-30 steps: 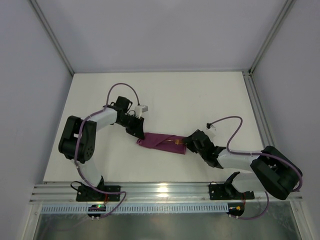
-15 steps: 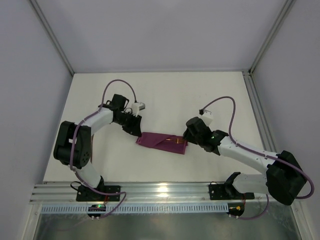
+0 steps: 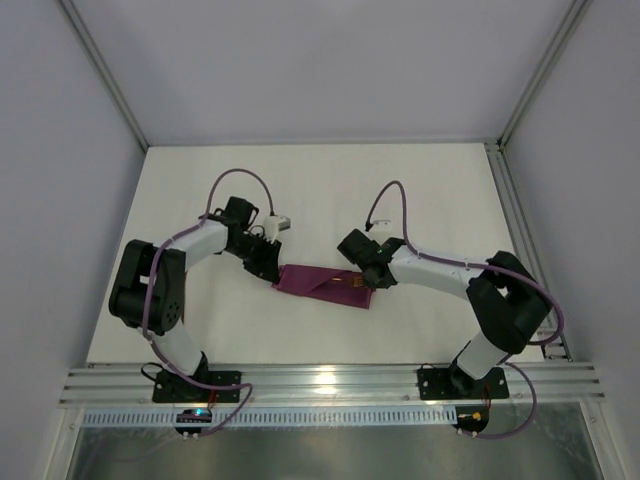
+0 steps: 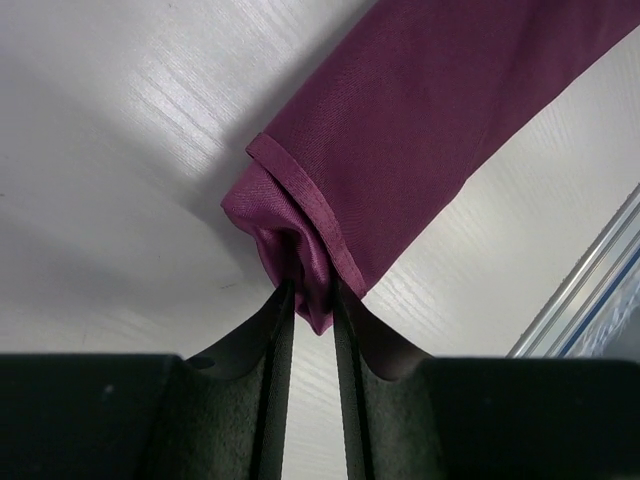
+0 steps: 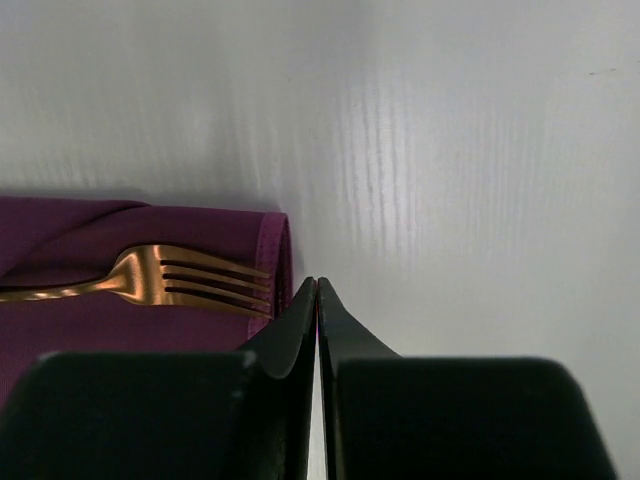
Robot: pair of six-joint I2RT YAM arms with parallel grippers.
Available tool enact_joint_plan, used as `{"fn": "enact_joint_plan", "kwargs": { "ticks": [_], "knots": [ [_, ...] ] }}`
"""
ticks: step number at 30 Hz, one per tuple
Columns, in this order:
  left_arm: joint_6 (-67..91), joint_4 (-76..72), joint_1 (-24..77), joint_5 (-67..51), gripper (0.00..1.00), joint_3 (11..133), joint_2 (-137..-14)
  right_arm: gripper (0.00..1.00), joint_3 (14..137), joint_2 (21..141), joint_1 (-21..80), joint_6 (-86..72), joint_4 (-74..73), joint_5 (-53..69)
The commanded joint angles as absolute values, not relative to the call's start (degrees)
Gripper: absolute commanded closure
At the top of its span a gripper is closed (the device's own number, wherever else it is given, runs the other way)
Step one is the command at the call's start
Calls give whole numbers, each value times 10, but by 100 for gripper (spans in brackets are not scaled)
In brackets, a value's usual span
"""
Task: Fold the napkin into a case and place the utensils inside
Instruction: Stuff the fork at the center of the board.
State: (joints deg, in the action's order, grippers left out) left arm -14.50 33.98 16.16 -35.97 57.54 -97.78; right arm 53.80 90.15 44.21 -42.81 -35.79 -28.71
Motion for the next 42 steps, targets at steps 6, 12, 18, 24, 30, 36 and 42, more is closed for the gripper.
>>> {"fn": "enact_joint_plan", "kwargs": {
  "ticks": [6,12,18,24,30,36,42],
  "knots": [
    [-164,343,165,-365,82,566,-993,96,604,980,488,-413,-380,-308],
    [-164,340,170,-368,85,563,-992,96,632,1003,509,-417,-393,-323],
    [-165,340,170,-363,83,566,-987,96,654,1021,519,-400,-410,-336],
    [-173,348,154,-316,72,570,-951,96,633,1002,519,-414,-446,-383],
    [-174,366,109,-252,51,593,-861,89,629,966,512,-399,-455,-401],
    [-235,426,-1,-217,43,599,-780,73,657,954,507,-385,-501,-406],
    [-324,485,-159,-149,41,550,-759,68,666,934,507,-390,-521,-394]
  ]
}}
